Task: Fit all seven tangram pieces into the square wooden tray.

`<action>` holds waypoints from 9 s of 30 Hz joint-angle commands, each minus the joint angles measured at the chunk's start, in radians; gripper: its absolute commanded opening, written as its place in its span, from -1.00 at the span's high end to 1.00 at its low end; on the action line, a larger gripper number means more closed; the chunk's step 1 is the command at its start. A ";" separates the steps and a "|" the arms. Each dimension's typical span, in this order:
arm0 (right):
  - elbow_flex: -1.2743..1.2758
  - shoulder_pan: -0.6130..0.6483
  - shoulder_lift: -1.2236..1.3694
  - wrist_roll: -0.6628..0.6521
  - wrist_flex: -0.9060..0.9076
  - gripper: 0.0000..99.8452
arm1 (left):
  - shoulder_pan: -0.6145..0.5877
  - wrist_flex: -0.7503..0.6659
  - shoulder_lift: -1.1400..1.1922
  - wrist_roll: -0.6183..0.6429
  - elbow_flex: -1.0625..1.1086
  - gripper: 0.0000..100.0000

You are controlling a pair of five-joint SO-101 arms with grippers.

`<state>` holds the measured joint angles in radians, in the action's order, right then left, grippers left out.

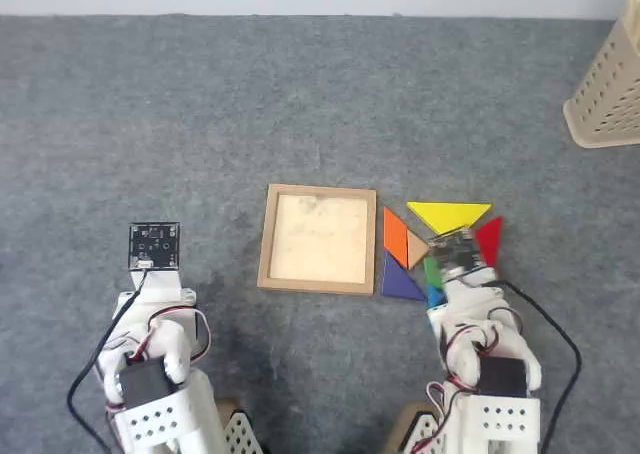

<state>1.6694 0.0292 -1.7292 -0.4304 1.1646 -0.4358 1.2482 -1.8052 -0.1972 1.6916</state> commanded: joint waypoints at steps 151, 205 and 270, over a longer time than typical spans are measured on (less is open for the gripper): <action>-0.755 -0.088 1.303 0.057 -0.185 0.57 | -0.005 0.008 -0.014 -0.005 -0.007 0.97; -1.375 -0.104 1.715 0.137 0.021 0.75 | -0.005 0.008 -0.014 -0.005 -0.007 0.97; -1.422 -0.107 1.797 0.358 -0.028 0.55 | -0.005 0.008 -0.014 -0.005 -0.007 0.97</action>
<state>0.2562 -0.0629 0.1197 -0.0775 1.1584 -0.4358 1.2482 -1.8052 -0.1972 1.6916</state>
